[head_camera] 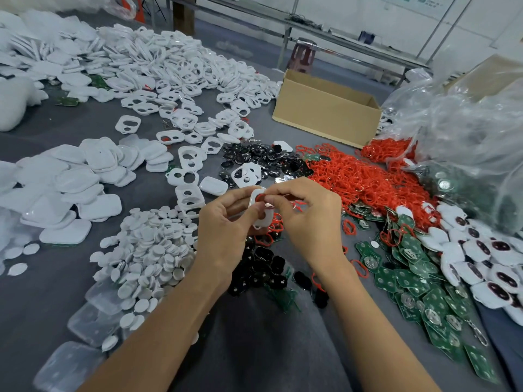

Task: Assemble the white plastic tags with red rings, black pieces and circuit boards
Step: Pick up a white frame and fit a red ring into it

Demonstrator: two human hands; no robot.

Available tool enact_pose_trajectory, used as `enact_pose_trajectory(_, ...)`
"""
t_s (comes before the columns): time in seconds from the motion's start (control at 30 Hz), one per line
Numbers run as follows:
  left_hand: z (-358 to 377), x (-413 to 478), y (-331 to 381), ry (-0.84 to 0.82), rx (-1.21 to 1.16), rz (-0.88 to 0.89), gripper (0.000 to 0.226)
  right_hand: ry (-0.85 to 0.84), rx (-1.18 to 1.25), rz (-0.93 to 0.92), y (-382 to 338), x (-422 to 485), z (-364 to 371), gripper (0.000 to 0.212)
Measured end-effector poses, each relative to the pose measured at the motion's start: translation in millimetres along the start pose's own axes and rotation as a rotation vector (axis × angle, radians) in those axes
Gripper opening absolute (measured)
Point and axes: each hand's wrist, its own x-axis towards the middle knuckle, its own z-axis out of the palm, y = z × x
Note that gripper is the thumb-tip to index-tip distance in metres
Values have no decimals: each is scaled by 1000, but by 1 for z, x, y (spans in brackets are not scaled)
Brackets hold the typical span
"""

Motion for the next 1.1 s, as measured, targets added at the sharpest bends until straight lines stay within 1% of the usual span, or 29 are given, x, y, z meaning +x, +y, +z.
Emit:
enact_pose_trajectory(0.07,1,0,1,-8,-15,-6,21,20,-44,-21,-1,-1,1,15)
enact_pose_trajectory(0.1,1,0,1,-9,-26,-6,21,32,-31,-3,-3,-2,2,14)
enact_pose_trajectory(0.2,0,0,3,-14,-58,-1,20,15,128,174,-6,1,1,12)
enact_pose_trajectory(0.27,-1,1,5,-23,-84,-1,21,-75,281,309,-7,5,-5,16)
enact_pose_trajectory(0.3,-1,1,6,-28,-94,-5,21,-100,327,338,-6,7,-7,18)
enact_pose_trajectory(0.33,-1,0,6,-34,-102,-10,21,-89,322,330,-7,7,-9,19)
enact_pose_trajectory(0.43,0,0,6,-43,-136,-23,22,-7,136,163,-9,6,-8,16)
enact_pose_trajectory(0.57,-2,1,6,-64,-171,-38,23,3,-29,-7,-7,5,-8,8)
enact_pose_trajectory(0.73,0,1,5,-85,-239,-98,27,121,-218,-153,-7,-5,-2,8)
enact_pose_trajectory(0.83,-1,1,5,-104,-281,-139,29,190,-244,-169,-8,-8,1,7)
enact_pose_trajectory(0.97,-1,0,6,-107,-258,-141,33,141,-205,-97,-7,-4,-2,9)
enact_pose_trajectory(1.1,1,-1,6,-84,-214,-102,34,117,-220,-97,-8,-3,-3,8)
